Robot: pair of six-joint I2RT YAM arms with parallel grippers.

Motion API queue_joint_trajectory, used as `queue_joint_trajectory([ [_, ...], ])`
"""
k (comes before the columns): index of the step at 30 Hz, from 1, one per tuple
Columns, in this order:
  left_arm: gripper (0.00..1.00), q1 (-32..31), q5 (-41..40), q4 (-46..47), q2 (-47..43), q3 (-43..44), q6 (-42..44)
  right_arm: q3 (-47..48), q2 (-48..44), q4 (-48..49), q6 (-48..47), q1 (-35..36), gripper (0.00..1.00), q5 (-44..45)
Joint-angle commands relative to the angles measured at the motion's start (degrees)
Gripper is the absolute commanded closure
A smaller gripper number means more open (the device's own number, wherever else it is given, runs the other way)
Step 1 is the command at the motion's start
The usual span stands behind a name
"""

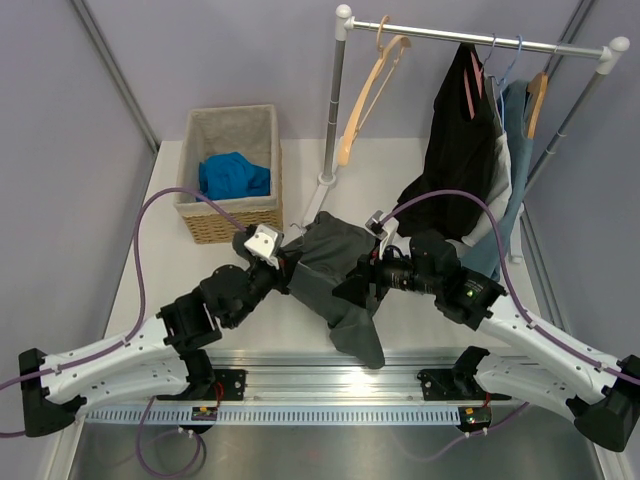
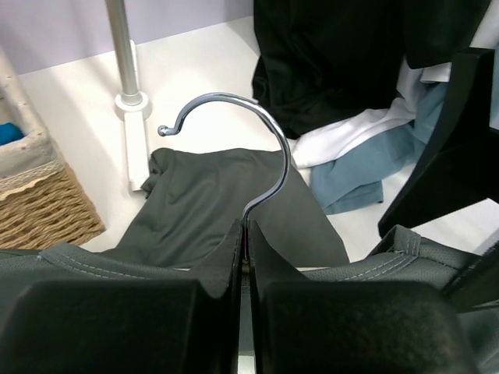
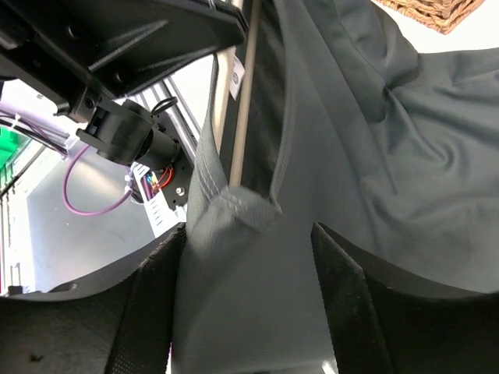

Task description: Remove the t-shirt from the hanger

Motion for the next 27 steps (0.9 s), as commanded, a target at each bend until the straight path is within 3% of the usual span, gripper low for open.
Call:
queue_joint_trajectory([
  [1,1.00,-0.3,-5.7,2.4,-2.8,0.1,-0.2,-0.8,-1.0,1.5,-1.6,0.3,0.28,-0.9],
  [9,1.00,-0.3,-15.4,1.8,-9.2,-2.1,0.6,-1.3,-2.6,-0.3,-1.8,0.3,0.27,-1.7],
  [12,1.00,-0.3,-15.7,1.8,-10.0,-2.3,0.6,-2.1,-3.6,-0.3,-1.6,0.3,0.33,-3.2],
  [18,1.00,-0.2,-19.0,1.8,-8.9,-2.3,0.8,-6.1,-4.2,2.8,-0.7,0.7,0.62,-5.6],
  [19,1.00,-0.2,-19.0,1.8,-8.9,-2.3,0.8,-6.1,-4.2,3.1,-0.6,0.7,0.62,-5.7],
  [22,1.00,-0.3,-20.9,1.7,-9.6,-2.6,0.6,-6.4,-3.6,3.4,0.0,0.7,0.81,-5.4],
  [27,1.00,-0.2,-23.1,1.9,-11.1,-3.7,0.6,-7.4,-5.9,2.0,0.6,0.7,0.98,-2.5],
])
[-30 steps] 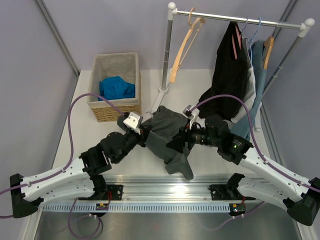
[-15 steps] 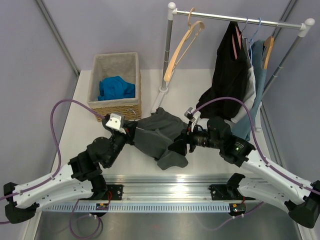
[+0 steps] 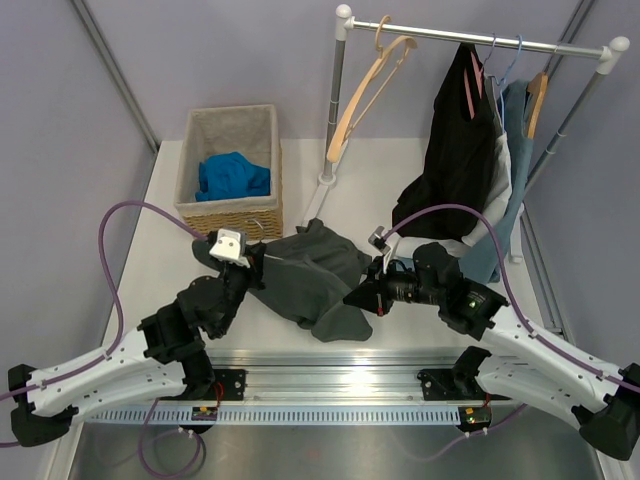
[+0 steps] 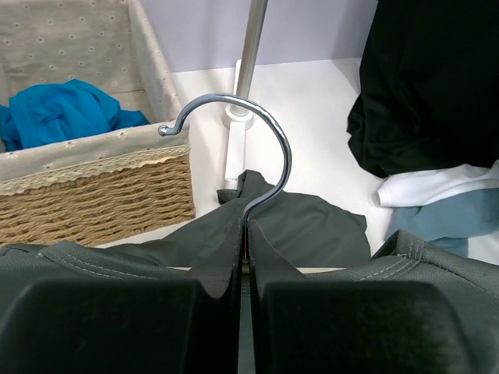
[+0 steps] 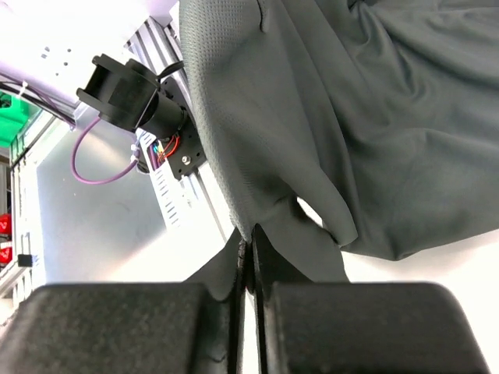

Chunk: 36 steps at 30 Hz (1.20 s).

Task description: Remove the t-shirt from the hanger

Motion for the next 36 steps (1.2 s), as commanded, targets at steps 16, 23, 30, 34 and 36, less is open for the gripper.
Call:
queue_joint_trajectory([
  [16,1.00,-0.1,-8.0,-2.1,-5.3,7.7,-6.1,-0.6,-3.0,-6.4,0.6,0.6,1.00,16.8],
  [23,1.00,0.0,-11.1,-6.7,-6.9,12.2,-5.7,-1.2,-5.9,-7.4,0.3,0.6,1.00,17.7],
  [30,1.00,-0.1,-10.3,-10.9,-10.2,15.5,-5.7,-1.3,-8.1,-8.3,-0.2,0.5,1.00,18.0],
  [34,1.00,-0.1,-10.1,-12.1,-11.4,16.1,-6.6,-1.7,-8.9,-7.4,0.3,0.6,1.00,16.7],
  [36,1.00,0.0,-8.8,-12.2,-11.2,16.4,-7.3,-1.9,-8.9,-6.3,0.3,0.6,1.00,14.7],
])
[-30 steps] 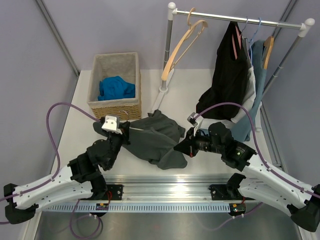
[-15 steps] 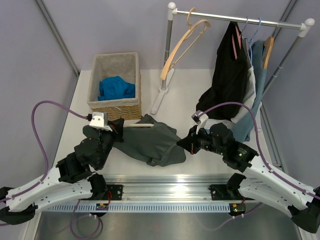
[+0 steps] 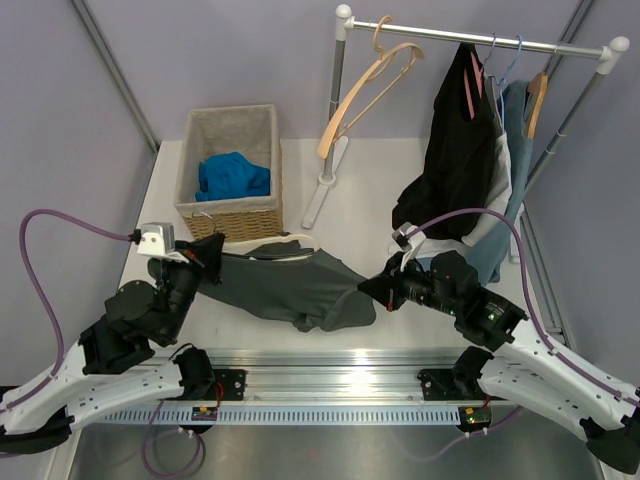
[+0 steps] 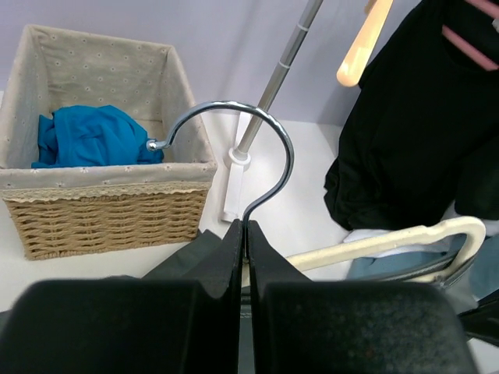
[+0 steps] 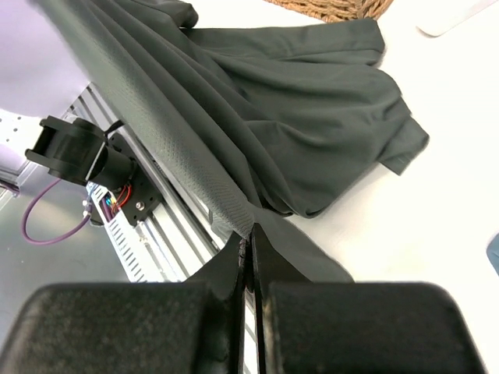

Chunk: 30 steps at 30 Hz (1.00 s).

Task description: Remove the t-shirt from the hanger

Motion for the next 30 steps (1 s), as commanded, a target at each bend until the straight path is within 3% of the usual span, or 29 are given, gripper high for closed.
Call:
queue_joint_trajectory([
  [1,1.00,0.4,-4.0,3.8,-0.9,4.0,-1.7,-1.2,-0.4,-2.1,-0.2,0.3,1.00,-1.0],
  [6,1.00,0.4,2.0,4.3,1.4,5.4,-4.2,-1.5,0.6,2.7,1.0,0.3,1.00,-7.5],
  [13,1.00,0.4,20.1,12.3,4.5,4.8,-8.9,2.1,6.3,6.5,2.4,0.3,1.00,-8.7],
  [16,1.00,0.4,27.7,15.9,6.9,4.8,-12.8,5.8,9.9,7.4,2.8,0.3,1.00,-6.3],
  [23,1.00,0.4,36.8,19.9,9.9,5.8,-19.3,12.9,17.8,4.4,1.2,0.3,1.00,2.3],
  [30,1.00,0.4,46.5,25.1,9.7,4.9,-28.4,12.5,23.9,3.9,1.5,0.2,1.00,10.2],
])
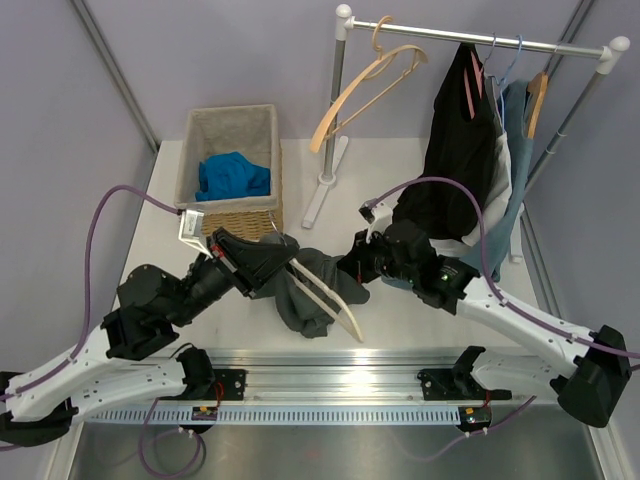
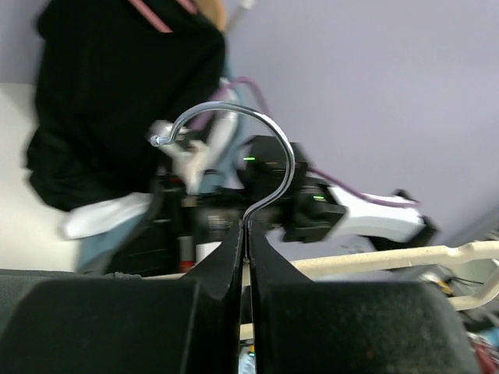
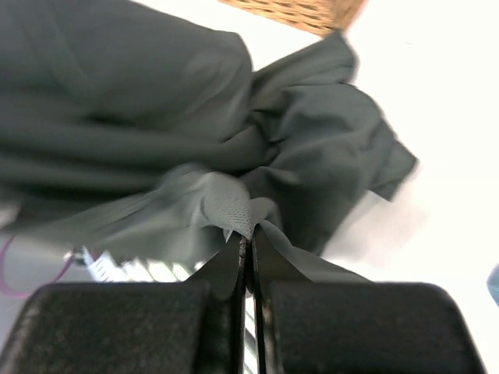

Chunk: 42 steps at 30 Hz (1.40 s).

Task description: Remove the t-shirt from the hanger

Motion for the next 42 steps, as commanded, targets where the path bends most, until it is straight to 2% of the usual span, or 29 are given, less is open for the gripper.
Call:
queue_joint_trajectory([
  [1,1.00,0.2,9.7,8.0,-0.3,2.0,-7.4,1.9,3.9,0.4,-0.5,0.1,1.00,6.1],
  [5,1.00,0.2,15.7,11.3,1.0,0.7,-13.9,4.8,8.9,-0.9,-0.8,-0.9,1.00,9.2],
  [8,1.00,0.1,19.6,15.2,1.2,-0.4,-17.4,6.4,12.4,-1.5,-0.8,-3.1,1.00,8.2],
  [14,1.00,0.2,20.6,15.5,0.0,-1.2,-19.1,8.8,18.2,-2.5,-0.5,-10.2,1.00,4.8],
  [18,1.00,0.2,21.7,15.7,-0.5,-1.1,-19.8,9.4,21.6,-3.1,-1.5,-11.4,1.00,4.9],
  [22,1.00,0.2,27.0,21.0,0.3,-1.5,-21.7,9.6,23.1,-2.5,-1.8,-11.4,1.00,3.8],
  [37,1.00,0.2,29.4,21.7,0.2,0.7,-25.3,14.9,28.6,-8.0,-2.9,-11.5,1.00,6.0],
  [42,1.00,0.1,27.7,17.6,-0.5,0.9,-22.8,15.8,28.7,-9.6,-3.2,-11.5,0.98,6.0],
])
